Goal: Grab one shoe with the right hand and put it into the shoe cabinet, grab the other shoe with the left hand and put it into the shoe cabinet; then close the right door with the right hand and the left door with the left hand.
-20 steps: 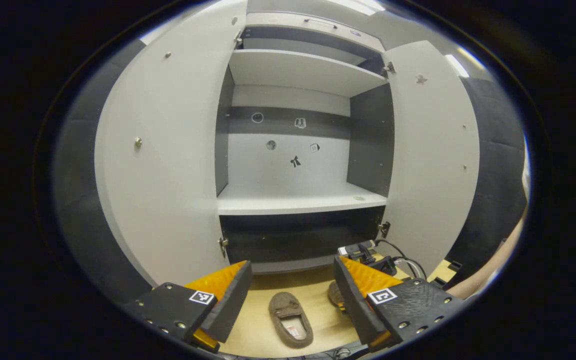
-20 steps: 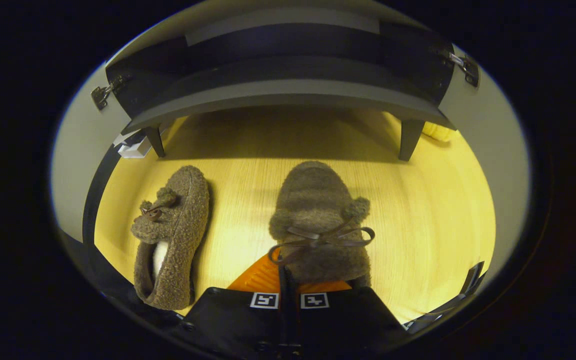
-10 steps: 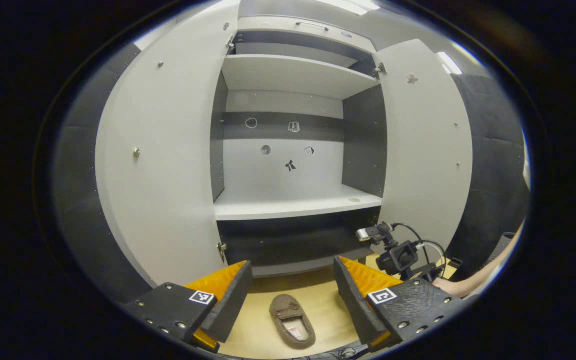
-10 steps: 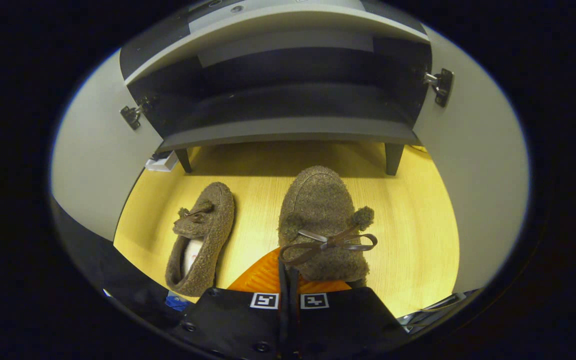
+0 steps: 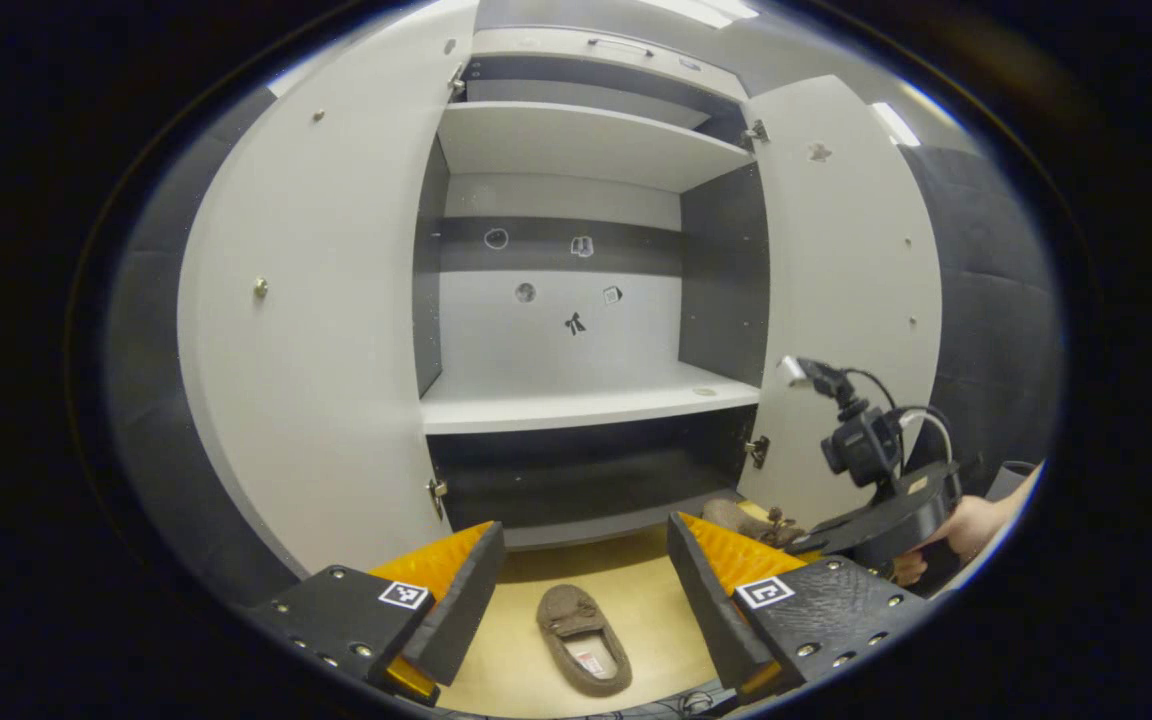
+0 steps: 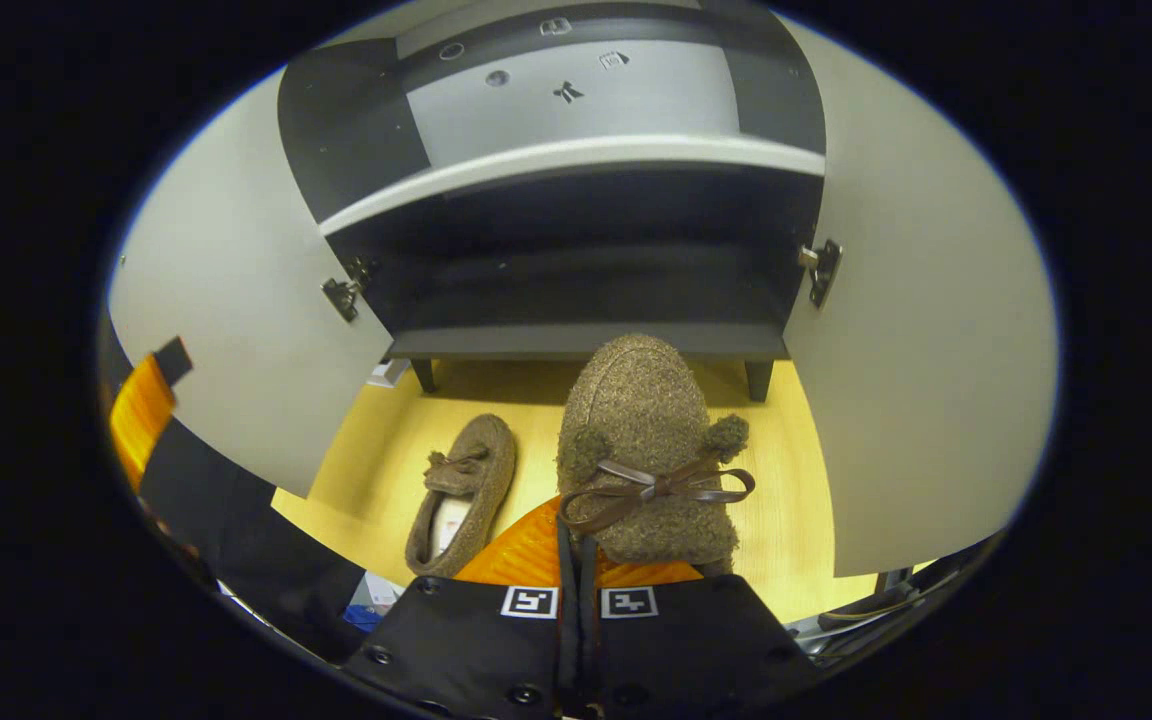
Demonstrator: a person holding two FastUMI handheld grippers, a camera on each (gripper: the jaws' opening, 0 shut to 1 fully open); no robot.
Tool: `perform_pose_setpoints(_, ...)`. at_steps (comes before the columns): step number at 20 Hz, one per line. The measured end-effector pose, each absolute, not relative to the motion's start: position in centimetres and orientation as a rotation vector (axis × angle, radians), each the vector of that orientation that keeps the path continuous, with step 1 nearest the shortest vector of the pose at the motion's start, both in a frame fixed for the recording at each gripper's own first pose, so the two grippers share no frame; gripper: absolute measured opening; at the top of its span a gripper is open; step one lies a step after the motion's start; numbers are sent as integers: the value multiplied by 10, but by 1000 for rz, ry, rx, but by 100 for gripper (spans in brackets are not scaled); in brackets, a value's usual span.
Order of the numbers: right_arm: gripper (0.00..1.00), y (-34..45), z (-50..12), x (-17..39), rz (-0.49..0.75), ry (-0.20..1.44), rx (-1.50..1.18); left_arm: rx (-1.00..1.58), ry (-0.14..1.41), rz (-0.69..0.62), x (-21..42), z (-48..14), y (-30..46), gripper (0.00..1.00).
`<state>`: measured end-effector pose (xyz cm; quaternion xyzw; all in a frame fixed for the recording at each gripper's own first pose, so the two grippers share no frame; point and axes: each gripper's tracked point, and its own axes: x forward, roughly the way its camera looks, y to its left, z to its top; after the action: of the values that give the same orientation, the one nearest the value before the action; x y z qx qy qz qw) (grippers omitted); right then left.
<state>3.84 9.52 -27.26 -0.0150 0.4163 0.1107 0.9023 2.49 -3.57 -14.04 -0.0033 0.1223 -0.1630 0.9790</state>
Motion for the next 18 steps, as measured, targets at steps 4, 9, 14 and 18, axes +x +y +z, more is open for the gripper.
perform_pose_setpoints(4, 1, 110, -217, 54, 269, 762, -19, 0, 238, -353, 25, -138, -43, 95)
perform_pose_setpoints(9, 2, 116, -177, 91, 276, 647, -50, 10, 213, -355, 28, -132, -41, 94)
perform_pose_setpoints(14, 2, 123, -131, 135, 283, 540, -46, 7, 203, -339, 26, -130, -32, 94)
perform_pose_setpoints(18, 2, 129, -89, 181, 285, 434, -81, -8, 213, -317, 23, -132, -26, 94)
